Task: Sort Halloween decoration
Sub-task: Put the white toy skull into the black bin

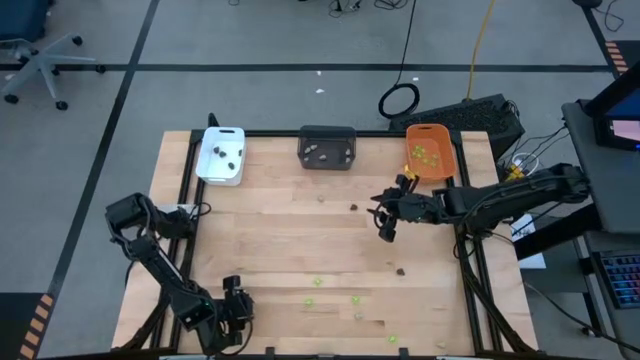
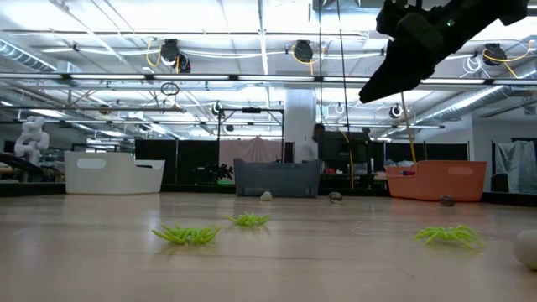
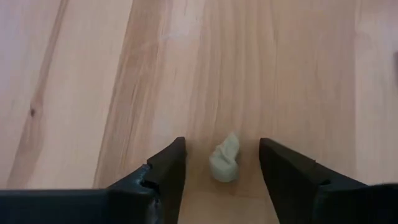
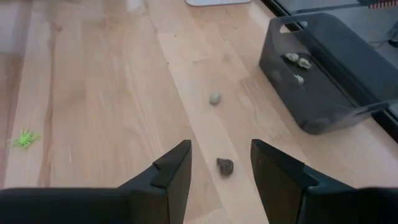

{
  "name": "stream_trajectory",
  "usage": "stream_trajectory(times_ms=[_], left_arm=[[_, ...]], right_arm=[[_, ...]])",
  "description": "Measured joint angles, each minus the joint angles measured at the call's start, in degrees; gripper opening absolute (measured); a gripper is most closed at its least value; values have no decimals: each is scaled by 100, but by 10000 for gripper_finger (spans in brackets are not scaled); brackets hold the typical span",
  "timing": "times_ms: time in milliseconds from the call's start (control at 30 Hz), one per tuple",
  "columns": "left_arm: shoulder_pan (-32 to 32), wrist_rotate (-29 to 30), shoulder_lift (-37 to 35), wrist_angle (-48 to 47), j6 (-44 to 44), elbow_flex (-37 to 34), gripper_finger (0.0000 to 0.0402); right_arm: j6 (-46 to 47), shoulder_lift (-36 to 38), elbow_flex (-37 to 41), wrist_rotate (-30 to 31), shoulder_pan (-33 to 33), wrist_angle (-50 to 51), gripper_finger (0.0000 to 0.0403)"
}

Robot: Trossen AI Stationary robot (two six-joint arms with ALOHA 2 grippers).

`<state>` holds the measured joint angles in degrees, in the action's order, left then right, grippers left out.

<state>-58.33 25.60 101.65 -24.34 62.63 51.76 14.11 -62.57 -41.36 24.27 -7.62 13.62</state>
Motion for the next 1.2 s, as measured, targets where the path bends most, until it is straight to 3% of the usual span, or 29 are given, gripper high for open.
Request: stream_trajectory(times_ms=[467, 867, 1033, 1200], left_arm=[[-70, -44, 61, -252, 0, 11, 30], [-49, 243, -99, -359, -193, -24, 35], [93, 786, -389, -386, -743, -25, 39], [390, 1269, -615, -339, -1914, -20, 40]], right_arm=[[-24, -15, 0, -7, 0, -12, 153], [134, -156, -2, -30, -105, -68, 153], [3, -516, -2, -33, -369, -528, 153], [-173, -960, -4, -35, -552, -1150, 153]])
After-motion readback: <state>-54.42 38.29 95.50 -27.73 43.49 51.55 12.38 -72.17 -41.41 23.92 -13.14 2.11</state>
